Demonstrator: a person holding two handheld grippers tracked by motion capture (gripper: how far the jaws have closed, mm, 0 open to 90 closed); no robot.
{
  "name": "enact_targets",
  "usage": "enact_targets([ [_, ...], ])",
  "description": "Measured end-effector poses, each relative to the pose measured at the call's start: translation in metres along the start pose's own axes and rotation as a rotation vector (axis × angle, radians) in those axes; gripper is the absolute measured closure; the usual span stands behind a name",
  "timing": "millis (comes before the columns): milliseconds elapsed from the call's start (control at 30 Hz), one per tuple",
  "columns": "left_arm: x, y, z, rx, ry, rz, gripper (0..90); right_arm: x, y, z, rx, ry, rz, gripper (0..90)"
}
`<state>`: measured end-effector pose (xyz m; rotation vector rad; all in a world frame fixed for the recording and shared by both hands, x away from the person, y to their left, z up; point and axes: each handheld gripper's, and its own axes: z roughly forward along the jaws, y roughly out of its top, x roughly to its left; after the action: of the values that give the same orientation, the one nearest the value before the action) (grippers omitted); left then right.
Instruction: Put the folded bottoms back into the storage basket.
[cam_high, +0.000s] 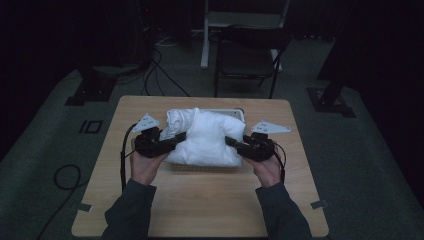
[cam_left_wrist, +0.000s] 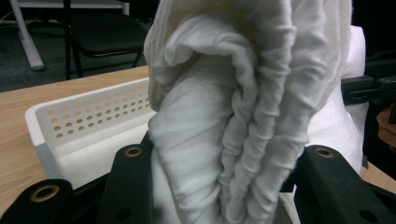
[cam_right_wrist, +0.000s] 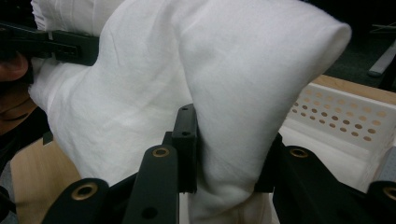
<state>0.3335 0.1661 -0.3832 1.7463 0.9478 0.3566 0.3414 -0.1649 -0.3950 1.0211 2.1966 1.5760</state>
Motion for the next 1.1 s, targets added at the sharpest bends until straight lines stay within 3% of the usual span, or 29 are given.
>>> enact_targets([
  [1100,0.006,0.020,0.016,-0.022,0.029,0.019,54.8,-0.015,0.020,0.006,-0.006,-0.044,-0.013,70.1],
])
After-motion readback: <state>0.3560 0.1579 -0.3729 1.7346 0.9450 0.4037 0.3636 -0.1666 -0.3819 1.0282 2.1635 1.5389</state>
